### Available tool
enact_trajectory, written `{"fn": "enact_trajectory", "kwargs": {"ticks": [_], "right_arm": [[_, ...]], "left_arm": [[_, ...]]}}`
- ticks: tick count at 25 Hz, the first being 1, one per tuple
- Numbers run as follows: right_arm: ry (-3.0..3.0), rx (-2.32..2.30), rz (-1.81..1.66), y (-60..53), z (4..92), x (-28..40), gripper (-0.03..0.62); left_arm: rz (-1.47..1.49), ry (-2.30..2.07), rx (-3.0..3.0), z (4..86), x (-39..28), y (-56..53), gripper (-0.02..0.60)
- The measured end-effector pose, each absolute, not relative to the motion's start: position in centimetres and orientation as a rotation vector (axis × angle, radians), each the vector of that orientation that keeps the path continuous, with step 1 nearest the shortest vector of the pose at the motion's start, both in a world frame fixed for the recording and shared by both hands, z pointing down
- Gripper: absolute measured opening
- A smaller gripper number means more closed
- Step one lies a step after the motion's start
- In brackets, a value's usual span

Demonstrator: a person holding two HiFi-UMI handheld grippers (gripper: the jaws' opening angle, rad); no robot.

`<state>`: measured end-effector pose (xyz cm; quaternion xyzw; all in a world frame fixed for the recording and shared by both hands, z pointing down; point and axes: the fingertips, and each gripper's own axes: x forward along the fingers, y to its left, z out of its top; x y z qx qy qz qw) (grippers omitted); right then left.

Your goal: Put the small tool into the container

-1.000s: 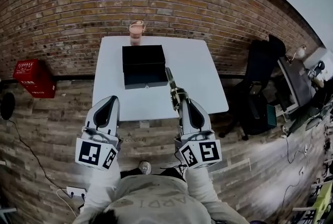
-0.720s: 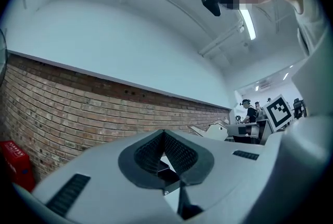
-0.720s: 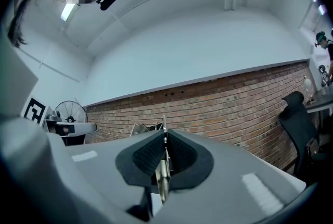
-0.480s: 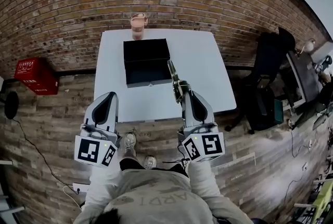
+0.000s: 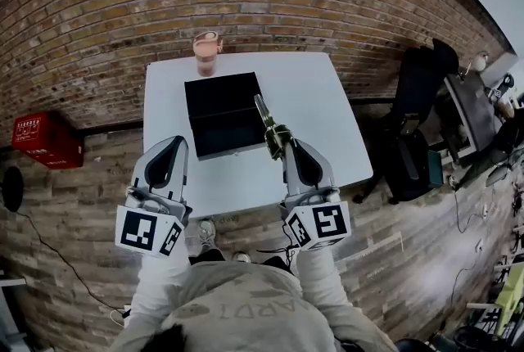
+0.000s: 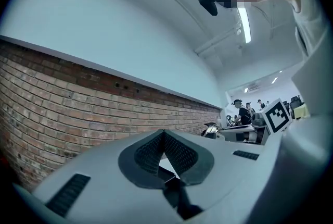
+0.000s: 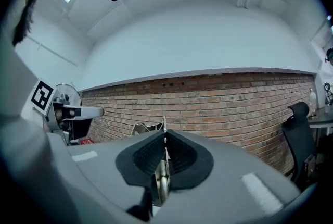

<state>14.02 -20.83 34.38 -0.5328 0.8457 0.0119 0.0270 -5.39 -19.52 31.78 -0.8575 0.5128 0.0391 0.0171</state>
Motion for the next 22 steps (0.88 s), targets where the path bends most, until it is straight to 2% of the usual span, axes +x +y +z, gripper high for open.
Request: {"fn": "enact_trajectory", "kwargs": {"ticks": [22], "right_arm": [[3.007,-1.538,0.098,-29.3,40.8,6.6,0.017]], "left_arm": [[0.091,1.467,-2.794,34.2,-9.1,-30.2,0.005]]}}
